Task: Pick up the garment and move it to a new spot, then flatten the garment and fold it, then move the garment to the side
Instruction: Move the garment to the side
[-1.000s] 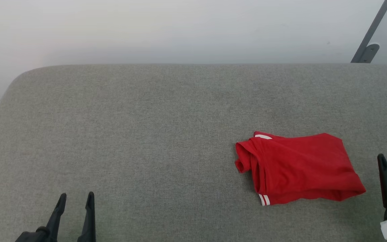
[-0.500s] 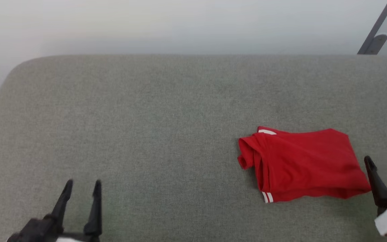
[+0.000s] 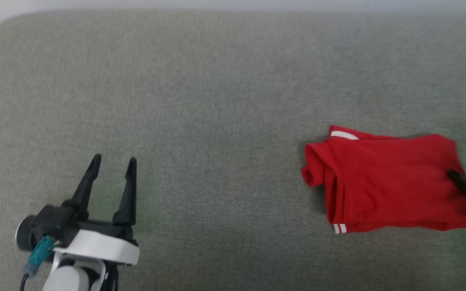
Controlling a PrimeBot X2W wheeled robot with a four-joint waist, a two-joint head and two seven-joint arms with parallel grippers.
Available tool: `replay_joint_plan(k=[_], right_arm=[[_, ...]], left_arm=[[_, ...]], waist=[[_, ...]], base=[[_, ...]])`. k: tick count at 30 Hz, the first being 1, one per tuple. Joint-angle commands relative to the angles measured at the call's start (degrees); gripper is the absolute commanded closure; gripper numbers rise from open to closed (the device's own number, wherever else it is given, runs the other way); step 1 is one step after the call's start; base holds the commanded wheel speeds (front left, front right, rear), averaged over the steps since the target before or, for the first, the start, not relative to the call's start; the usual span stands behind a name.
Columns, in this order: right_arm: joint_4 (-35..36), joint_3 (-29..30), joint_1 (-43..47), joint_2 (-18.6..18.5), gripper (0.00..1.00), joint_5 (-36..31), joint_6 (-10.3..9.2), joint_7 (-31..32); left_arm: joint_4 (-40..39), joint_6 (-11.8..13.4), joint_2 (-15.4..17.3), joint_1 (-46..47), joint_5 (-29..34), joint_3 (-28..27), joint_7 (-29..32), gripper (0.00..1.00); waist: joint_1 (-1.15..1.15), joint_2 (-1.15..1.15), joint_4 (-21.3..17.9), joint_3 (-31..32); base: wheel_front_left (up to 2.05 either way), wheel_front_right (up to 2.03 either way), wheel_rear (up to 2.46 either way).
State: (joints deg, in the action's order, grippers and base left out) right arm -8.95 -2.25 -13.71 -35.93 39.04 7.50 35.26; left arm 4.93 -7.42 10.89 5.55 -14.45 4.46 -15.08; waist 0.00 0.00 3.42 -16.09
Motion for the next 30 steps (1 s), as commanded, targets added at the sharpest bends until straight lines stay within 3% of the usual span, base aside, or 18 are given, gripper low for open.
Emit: replay_joint_plan(k=[1,6,11,12,13,14,21,30], right_arm=[[-0.42,0.38,-0.8,0.03,0.0,0.3,-0.02,1.62],[-0.99,0.42,-1.0,1.27,0.0,-0.4,0.0,10.96],[-0.2,-0.29,1.04,4.59,0.0,-0.71,0.06,15.44],[0.16,-0.64,1.41,5.1,0.62,-0.62,0.09,15.86],[0.54,-0.84,1.6,5.71,0.91,-0.45,0.18,15.93],[0.83,-0.77,1.78,6.29,1.0,-0.31,0.18,15.81],[2.15,1.84,1.77,6.53,1.0,-1.46,0.1,12.02],[4.27,12.36,0.0,3.9,1.0,-1.89,-0.02,5.12]], left_arm=[[0.16,-0.07,-0.15,1.28,-0.54,0.34,-0.08,0.0],[0.65,-0.07,-0.76,4.16,-0.8,1.72,-0.09,0.0],[1.08,-0.07,-0.74,6.26,-0.83,2.59,-0.09,0.0],[1.14,-0.07,-0.68,6.52,-0.78,2.78,-0.09,0.0],[1.22,-0.07,-0.51,6.75,-0.69,2.88,-0.09,0.0],[1.37,-0.07,-0.44,7.0,-0.59,3.04,-0.09,0.0],[1.37,-0.07,0.82,7.14,0.14,3.73,-0.08,0.0],[0.08,-0.08,3.96,9.49,0.18,5.07,-0.09,0.0]], waist=[[0.0,0.0,1.23,-2.2],[0.0,0.0,2.81,-5.55],[0.0,0.0,3.66,-7.93],[0.0,0.0,3.69,-8.22],[0.0,0.0,3.59,-8.49],[0.0,0.0,3.47,-8.62],[0.0,0.0,0.12,-7.71],[0.0,0.0,-7.16,-9.81]], base=[[0.0,0.0,0.0],[0.0,0.0,0.0],[0.0,0.0,0.0],[0.0,0.0,0.0],[0.0,0.0,0.0],[0.0,0.0,0.0],[0.0,0.0,0.0],[0.0,0.0,0.0]])
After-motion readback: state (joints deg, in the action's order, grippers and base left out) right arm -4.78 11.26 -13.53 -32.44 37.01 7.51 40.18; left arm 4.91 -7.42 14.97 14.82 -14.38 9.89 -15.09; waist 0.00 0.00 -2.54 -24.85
